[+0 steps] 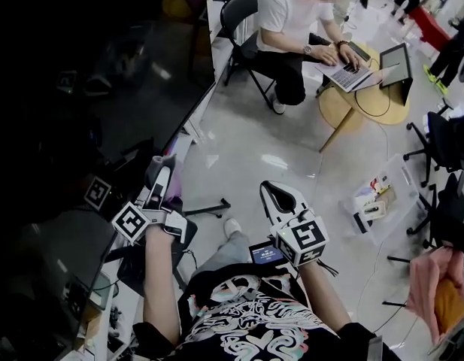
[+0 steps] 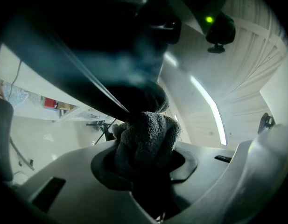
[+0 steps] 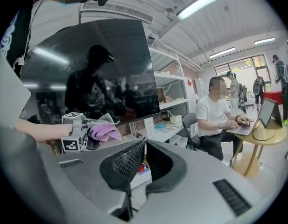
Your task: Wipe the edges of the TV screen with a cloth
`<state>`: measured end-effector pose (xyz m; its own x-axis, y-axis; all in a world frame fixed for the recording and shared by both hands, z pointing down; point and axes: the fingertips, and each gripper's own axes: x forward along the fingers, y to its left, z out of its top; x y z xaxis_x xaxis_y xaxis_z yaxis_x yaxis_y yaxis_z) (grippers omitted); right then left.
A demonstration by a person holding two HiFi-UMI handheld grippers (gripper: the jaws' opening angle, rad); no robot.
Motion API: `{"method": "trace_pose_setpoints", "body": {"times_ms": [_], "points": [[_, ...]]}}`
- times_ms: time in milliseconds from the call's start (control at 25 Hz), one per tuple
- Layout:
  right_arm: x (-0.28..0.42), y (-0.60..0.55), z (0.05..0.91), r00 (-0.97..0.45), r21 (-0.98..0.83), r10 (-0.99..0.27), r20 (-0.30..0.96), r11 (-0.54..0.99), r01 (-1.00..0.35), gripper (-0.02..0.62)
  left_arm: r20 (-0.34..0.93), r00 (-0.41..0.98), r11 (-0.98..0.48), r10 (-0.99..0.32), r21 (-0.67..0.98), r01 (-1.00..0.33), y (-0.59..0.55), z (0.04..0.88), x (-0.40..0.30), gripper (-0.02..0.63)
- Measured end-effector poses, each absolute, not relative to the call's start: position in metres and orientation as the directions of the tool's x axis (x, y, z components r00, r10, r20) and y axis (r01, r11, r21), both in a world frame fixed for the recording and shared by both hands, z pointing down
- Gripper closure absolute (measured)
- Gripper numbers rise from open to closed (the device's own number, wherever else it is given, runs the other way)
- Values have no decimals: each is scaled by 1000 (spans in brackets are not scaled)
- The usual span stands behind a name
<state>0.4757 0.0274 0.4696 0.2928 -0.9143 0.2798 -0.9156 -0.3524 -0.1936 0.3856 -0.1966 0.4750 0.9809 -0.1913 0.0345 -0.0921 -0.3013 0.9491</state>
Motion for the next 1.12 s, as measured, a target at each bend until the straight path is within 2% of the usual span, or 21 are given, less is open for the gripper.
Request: {"method": "trace_pose_setpoints", "body": {"times_ms": [160, 680, 1120], "points": [[491, 20, 473, 315, -214, -904, 290, -382, -899, 560, 18, 985, -253, -170, 966, -61, -194, 472, 411, 446], [535, 3, 477, 379, -218, -871, 312, -454, -864, 560, 36, 988, -239, -148, 969, -71, -200, 473, 468, 446], [530, 20, 475, 417, -211, -850, 321, -494, -843, 560, 29, 987, -260, -158, 963, -70, -200, 472, 483, 446]]}}
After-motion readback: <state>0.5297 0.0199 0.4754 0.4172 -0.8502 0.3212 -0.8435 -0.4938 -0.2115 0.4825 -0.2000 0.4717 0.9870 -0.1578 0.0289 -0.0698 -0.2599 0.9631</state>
